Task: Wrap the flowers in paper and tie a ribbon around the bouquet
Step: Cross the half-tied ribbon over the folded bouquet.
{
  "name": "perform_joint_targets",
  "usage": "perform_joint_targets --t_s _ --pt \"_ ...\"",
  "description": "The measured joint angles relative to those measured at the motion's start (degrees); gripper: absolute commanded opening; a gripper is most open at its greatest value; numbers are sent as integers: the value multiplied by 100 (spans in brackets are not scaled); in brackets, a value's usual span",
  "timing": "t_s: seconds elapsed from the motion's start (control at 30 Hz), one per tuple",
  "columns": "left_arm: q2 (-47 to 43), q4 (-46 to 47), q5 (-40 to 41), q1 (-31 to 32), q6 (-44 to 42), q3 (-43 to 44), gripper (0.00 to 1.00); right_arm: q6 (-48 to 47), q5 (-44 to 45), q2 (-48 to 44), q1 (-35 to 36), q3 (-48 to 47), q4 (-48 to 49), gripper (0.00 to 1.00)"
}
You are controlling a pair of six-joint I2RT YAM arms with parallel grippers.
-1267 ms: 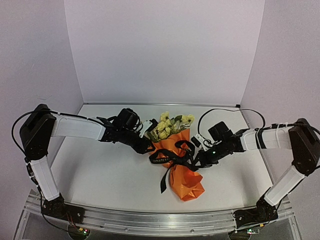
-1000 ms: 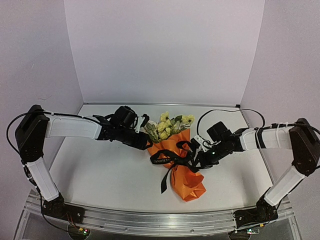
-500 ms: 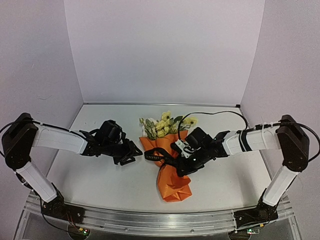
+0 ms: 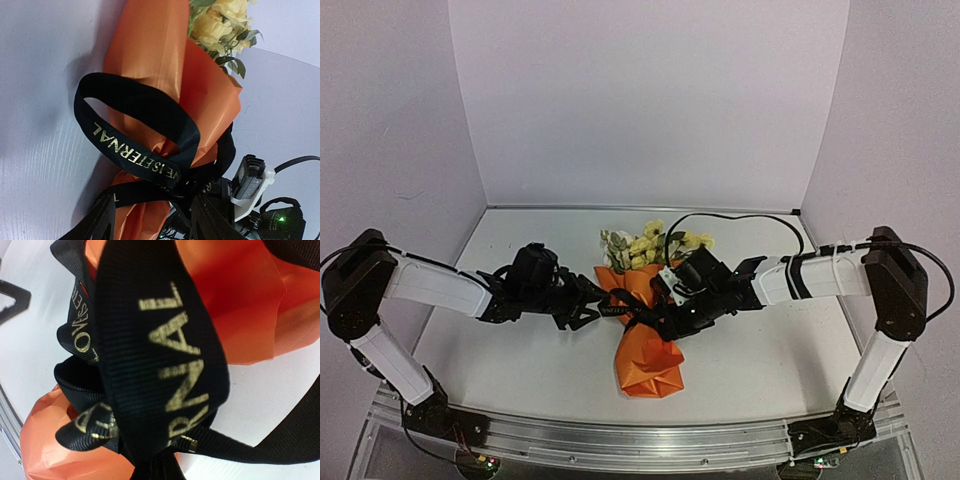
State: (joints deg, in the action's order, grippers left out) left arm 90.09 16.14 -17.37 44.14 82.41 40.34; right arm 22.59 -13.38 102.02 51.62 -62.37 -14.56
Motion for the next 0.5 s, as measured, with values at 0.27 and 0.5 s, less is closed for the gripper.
perform_joint_targets --t_s 0.27,0.5 --pt "715 562 4 179 490 2 55 -41 46 0 0 2 -52 0" --pt "1133 1018 74 186 757 15 53 -76 49 0 0 2 -60 0"
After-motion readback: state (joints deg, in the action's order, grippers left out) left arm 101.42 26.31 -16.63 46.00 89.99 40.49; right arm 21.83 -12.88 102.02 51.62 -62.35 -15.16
